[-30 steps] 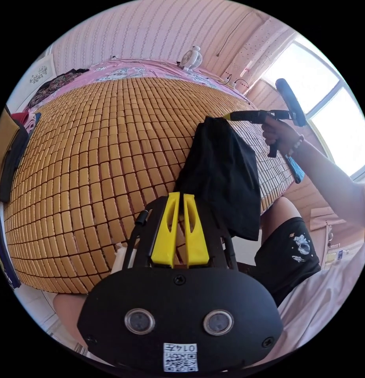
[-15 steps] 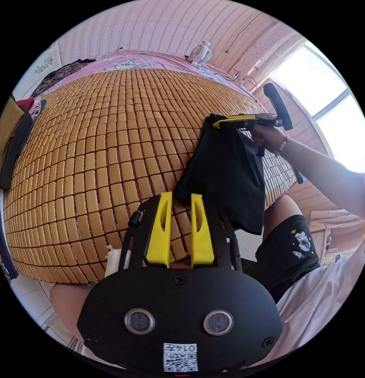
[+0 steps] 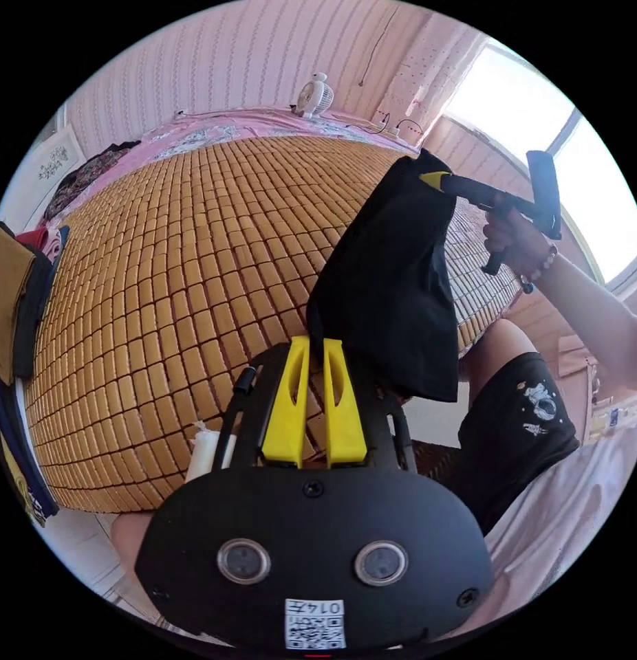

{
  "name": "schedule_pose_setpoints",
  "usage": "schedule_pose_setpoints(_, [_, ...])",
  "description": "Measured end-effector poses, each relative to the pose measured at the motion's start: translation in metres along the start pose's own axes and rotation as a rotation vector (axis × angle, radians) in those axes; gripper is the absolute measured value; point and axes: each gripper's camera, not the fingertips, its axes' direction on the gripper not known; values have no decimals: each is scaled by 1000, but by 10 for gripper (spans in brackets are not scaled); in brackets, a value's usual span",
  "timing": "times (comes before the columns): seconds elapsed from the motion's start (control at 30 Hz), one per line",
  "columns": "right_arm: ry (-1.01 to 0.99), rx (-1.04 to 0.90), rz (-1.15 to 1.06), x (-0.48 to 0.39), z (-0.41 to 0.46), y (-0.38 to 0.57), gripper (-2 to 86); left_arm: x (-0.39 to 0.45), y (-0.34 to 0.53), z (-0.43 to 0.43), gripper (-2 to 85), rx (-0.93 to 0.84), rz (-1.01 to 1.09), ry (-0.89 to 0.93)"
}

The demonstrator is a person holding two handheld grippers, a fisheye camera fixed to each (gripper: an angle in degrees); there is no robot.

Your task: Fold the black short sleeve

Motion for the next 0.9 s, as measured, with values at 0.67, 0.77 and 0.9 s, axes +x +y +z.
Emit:
schedule_pose_setpoints(0.67, [513,359,453,87,-469,109,39,288,-234,-19,42,234,642,653])
schedule_pose_setpoints(0.77, [789,171,658,190,-484,76,60,314,-312,34,62,144,534,677])
schedule_pose_setpoints(0.9, [871,-31,893,270,-456,88,126,269,-327,92,51,-3,347,639])
